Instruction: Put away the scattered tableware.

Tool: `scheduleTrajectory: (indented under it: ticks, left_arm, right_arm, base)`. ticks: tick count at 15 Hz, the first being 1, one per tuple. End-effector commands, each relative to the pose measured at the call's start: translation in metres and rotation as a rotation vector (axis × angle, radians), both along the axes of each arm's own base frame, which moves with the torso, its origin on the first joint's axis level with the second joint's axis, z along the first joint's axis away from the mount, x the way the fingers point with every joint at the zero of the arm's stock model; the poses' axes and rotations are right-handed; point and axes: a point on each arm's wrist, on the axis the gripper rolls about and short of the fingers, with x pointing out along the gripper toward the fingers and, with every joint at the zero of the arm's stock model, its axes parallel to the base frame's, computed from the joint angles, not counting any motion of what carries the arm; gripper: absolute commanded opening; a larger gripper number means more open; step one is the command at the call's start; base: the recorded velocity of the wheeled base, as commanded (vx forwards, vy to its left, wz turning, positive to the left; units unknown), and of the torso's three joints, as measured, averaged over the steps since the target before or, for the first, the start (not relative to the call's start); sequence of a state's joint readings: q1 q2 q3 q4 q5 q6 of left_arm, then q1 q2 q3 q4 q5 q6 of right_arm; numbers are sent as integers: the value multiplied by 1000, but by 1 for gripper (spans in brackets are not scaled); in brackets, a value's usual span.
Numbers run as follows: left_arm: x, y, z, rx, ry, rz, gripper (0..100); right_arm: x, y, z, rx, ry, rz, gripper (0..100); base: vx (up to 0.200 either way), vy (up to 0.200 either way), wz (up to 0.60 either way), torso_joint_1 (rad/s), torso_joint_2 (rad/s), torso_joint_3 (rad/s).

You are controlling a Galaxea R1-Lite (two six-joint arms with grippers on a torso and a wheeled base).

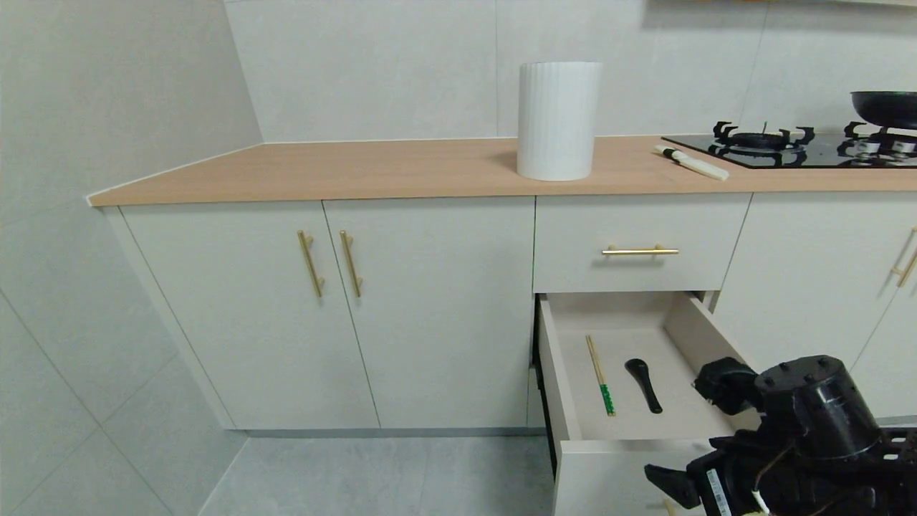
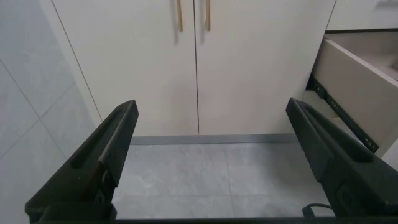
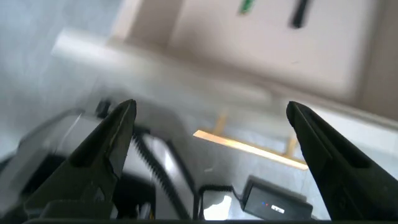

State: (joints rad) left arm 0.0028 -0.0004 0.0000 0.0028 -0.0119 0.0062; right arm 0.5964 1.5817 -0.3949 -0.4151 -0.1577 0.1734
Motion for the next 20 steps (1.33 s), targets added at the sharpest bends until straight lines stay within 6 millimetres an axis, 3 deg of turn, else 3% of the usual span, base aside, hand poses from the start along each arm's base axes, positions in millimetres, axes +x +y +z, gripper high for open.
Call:
scheduleTrajectory:
  ticks: [1,4,8,11,20]
  left_arm:
    - [0,0,0,0,1,0,100]
    - [0,0,0,0,1,0,100]
    - [0,0,0,0,1,0,100]
    - [0,0,0,0,1,0,100]
    - [0,0,0,0,1,0,100]
  right_arm:
    - [-18,7,-1,-1,7,82,100]
    - [-34,6,-4,-1,24,223,100]
    - [-27,9,-18,-40,87,225,100]
    - [-6,4,-33,-69,138,143,100]
    - [35,-11,-38,-113,113,-70,100]
  base:
    - [0,0,0,0,0,0]
    - [0,0,0,0,0,0]
    - [0,0,0,0,0,0]
    - [0,0,0,0,0,0]
    - [0,0,0,0,0,0]
